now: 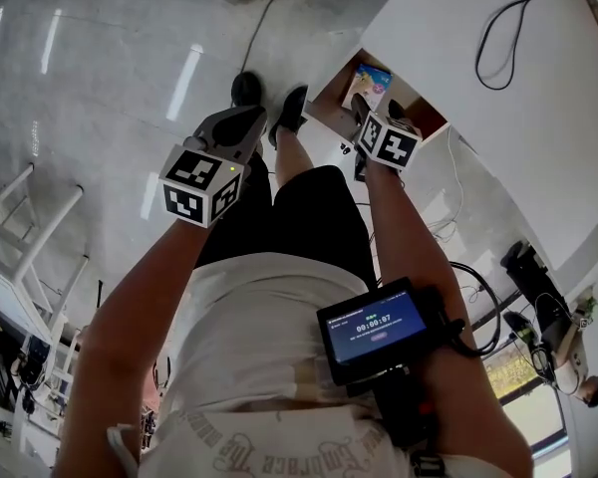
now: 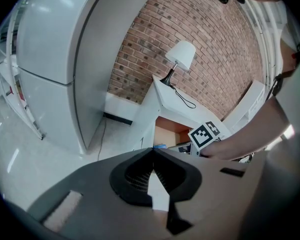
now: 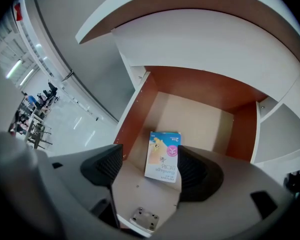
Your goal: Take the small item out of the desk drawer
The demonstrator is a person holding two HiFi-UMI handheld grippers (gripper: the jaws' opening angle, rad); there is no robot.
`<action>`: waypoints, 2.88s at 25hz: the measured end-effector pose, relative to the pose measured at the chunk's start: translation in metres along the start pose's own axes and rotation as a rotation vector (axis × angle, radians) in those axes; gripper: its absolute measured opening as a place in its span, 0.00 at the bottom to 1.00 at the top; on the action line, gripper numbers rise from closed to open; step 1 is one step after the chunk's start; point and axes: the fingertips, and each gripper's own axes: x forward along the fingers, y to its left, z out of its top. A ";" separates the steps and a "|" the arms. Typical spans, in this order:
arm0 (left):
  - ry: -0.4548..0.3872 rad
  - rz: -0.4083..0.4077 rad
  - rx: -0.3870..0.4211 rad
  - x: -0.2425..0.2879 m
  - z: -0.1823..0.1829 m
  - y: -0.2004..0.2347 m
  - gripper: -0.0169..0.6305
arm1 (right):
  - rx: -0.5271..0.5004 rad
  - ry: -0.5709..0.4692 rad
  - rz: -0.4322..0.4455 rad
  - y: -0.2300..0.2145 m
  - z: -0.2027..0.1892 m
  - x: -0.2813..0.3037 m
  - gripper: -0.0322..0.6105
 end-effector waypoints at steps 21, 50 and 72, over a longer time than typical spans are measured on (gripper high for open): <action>-0.044 -0.003 -0.072 0.013 -0.027 -0.001 0.04 | 0.026 0.045 -0.066 -0.026 -0.009 0.059 0.52; -0.066 0.037 -0.210 0.002 -0.055 0.015 0.04 | 0.036 0.169 -0.276 -0.046 -0.017 0.107 0.58; -0.053 -0.015 -0.128 0.007 -0.031 0.004 0.04 | -0.053 0.120 -0.134 -0.024 -0.009 0.088 0.58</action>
